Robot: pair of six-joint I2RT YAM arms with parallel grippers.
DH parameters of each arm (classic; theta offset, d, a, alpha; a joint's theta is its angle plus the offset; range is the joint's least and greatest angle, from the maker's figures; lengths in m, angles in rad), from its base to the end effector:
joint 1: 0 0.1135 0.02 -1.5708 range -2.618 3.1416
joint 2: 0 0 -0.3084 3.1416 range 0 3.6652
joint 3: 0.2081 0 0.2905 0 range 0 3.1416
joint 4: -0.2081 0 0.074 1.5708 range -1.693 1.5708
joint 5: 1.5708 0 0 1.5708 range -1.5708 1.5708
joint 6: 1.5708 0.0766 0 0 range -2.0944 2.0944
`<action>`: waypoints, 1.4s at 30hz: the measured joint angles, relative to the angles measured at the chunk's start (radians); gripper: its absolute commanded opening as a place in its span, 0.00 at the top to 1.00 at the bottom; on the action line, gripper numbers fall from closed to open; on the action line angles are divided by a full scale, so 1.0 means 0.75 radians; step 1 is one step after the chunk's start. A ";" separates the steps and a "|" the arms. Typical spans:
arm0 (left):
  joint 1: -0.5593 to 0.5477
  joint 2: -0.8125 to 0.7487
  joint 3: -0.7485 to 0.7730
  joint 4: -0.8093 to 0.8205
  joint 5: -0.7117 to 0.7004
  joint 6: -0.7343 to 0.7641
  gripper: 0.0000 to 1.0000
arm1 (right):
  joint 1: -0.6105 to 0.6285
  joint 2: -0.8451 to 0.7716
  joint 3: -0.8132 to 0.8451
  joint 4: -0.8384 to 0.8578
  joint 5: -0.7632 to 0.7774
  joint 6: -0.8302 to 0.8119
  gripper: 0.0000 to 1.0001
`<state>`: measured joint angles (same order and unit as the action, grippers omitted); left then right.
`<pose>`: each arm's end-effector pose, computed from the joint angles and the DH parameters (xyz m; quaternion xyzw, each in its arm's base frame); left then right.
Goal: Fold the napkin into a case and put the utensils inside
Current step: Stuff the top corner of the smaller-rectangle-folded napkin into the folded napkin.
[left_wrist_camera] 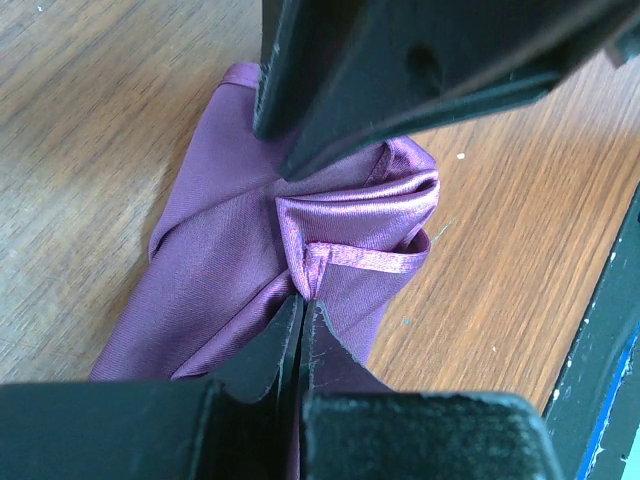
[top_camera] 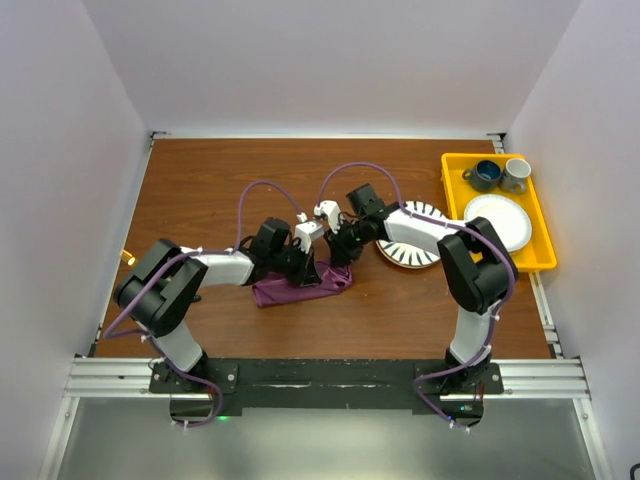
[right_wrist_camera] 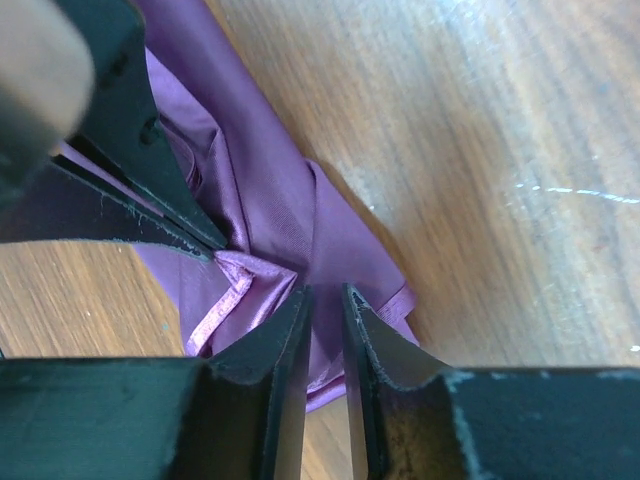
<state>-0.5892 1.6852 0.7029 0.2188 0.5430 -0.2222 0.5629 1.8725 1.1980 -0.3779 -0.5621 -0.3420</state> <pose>0.2804 -0.2350 0.1203 0.2652 0.8519 -0.3759 0.2503 0.3502 0.2693 0.1568 -0.4699 0.8042 0.2936 0.2152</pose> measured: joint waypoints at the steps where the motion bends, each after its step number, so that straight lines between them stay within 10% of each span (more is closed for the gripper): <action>1: 0.000 0.002 0.001 0.001 0.000 -0.001 1.00 | 0.000 0.000 -0.006 0.002 0.002 -0.001 0.75; 7: 0.002 0.012 0.011 -0.001 0.004 -0.003 1.00 | 0.003 0.000 -0.019 0.001 0.025 -0.030 0.70; 17: 0.012 0.022 0.018 0.001 0.017 -0.005 1.00 | 0.010 0.000 -0.019 0.019 0.075 -0.061 1.00; 42: 0.035 0.043 0.033 0.001 0.045 -0.005 1.00 | 0.018 -0.107 -0.035 0.025 0.028 -0.074 0.75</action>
<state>-0.5629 1.7172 0.7277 0.2195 0.5770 -0.2256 0.5762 1.7920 1.1721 -0.3592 -0.5407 -0.3973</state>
